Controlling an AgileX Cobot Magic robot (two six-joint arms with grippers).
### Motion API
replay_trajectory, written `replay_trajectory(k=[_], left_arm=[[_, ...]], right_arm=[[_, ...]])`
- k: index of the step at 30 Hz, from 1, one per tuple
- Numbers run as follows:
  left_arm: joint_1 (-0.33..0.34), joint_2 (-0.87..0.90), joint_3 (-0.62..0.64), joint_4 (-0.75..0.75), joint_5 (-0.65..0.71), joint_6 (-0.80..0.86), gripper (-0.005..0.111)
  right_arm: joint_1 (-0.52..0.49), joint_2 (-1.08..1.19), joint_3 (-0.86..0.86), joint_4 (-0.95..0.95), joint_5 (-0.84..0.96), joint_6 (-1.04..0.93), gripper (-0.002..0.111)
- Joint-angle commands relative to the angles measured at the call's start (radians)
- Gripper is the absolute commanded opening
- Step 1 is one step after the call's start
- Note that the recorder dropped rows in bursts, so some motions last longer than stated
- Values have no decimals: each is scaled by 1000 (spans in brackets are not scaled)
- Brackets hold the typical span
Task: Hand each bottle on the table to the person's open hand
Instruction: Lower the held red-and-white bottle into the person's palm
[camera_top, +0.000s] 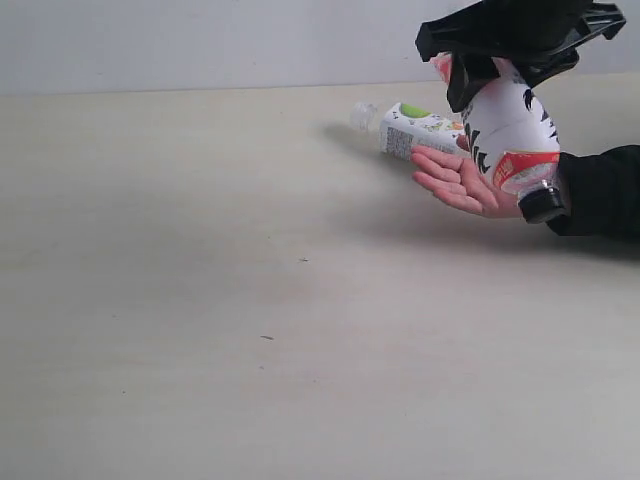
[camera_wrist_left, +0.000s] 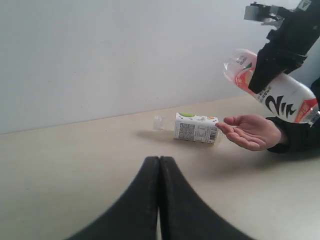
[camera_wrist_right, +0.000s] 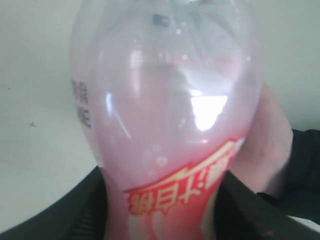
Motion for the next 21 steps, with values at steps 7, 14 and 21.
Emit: replay_trajectory(k=[7, 14, 21], left_arm=[[3, -6, 5, 0, -5, 3, 0], [3, -6, 5, 0, -5, 3, 0], [3, -6, 5, 0, -5, 3, 0]], right_arm=[[-72, 137, -22, 6, -34, 12, 0], [-72, 171, -22, 22, -116, 39, 0], [-72, 192, -22, 22, -148, 47, 0]])
